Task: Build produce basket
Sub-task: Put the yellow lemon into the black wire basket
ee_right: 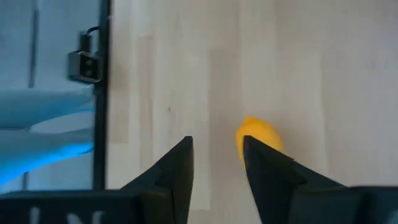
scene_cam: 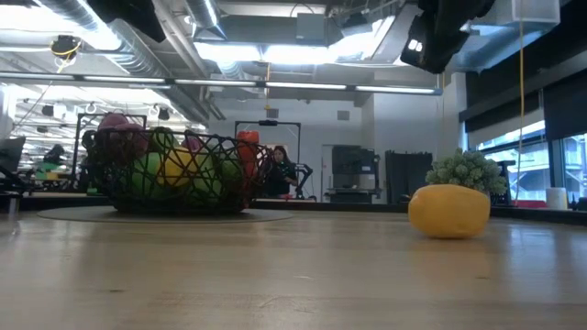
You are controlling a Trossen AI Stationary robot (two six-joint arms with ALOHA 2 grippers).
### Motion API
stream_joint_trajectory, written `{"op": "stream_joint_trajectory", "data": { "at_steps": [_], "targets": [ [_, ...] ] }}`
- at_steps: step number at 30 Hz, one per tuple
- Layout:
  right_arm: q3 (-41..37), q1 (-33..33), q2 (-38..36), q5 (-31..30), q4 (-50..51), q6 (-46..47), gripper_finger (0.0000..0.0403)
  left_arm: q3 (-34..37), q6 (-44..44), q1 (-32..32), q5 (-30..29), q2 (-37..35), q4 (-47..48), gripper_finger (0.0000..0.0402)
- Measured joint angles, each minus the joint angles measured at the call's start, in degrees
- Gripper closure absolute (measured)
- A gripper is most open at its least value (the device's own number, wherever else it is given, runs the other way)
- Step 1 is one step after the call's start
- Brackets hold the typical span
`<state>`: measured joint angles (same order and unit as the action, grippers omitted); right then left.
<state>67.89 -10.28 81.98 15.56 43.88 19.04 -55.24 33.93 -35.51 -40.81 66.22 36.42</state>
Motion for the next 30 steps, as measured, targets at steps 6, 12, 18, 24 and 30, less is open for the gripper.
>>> {"op": "stream_joint_trajectory", "data": {
  "at_steps": [6,12,18,24,30],
  "targets": [
    [0.0,0.0,0.1,-3.5,0.8,-1.4,0.0225,0.0,0.0,0.0,0.0,0.0,0.0,0.0122],
    [-4.2,-0.1,0.0,-1.4,-2.4,-8.3,0.0123,0.0,0.0,0.0,0.0,0.0,0.0,0.0122],
    [-11.0,0.4,0.0,4.2,-10.8,-13.8,0.0053,0.0,0.0,0.0,0.0,0.0,0.0,0.0122],
    [-16.0,1.8,0.0,2.0,-16.8,-12.0,0.0044,0.0,0.0,0.0,0.0,0.0,0.0,0.0122],
    [-19.6,1.9,1.8,-0.4,-20.8,-11.7,0.0044,0.0,0.0,0.0,0.0,0.0,0.0,0.0122]
  ]
}}
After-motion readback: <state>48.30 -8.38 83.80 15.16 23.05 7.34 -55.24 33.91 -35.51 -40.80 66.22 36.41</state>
